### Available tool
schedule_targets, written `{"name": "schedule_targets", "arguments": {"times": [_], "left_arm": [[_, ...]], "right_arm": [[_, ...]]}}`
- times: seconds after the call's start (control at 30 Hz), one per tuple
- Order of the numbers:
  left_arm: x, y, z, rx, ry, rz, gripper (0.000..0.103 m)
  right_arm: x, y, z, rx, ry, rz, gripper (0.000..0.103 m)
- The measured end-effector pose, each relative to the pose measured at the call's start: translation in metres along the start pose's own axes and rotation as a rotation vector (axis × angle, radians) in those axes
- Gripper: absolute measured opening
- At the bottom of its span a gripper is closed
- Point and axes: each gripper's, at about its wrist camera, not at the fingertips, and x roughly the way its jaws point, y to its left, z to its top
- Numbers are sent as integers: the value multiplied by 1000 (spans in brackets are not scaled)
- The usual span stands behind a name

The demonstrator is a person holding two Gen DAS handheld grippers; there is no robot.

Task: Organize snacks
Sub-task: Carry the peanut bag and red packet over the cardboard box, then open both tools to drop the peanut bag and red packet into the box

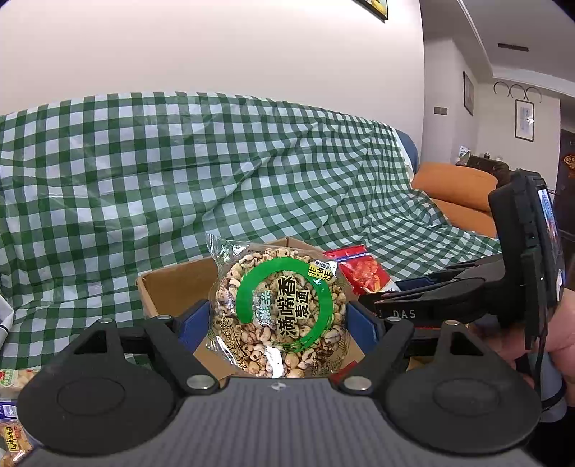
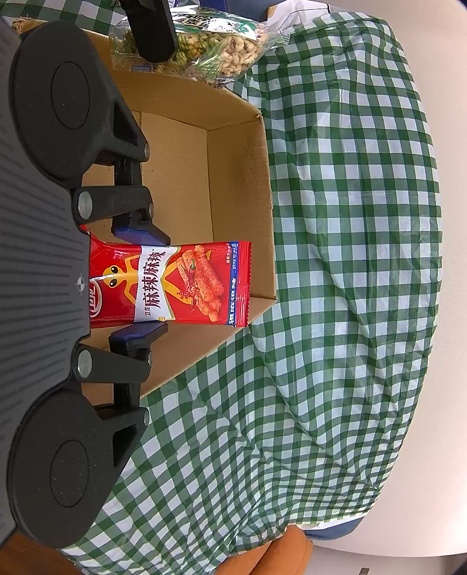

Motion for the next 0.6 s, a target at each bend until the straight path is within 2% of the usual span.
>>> {"name": "schedule_targets", "arguments": {"times": [0.1,0.2,0.47,0.53,0.6], "left_arm": [[3,-2,-1,0,23,-14,87],[5,-3,-2,4,31,-15,88],[-1,6,0,-34,12,0,86],[-4,11,1,-53,5,-1,78],[-9,19,2,-77,8,10,54]], "right_arm": [[0,1,0,-1,8,-6,48],[1,2,0,-10,17,-36,58],[5,-1,3,3,28,-41,60],[6,-1,4,6,23,-46,60],[5,0,5,15,13,-48,62]]}}
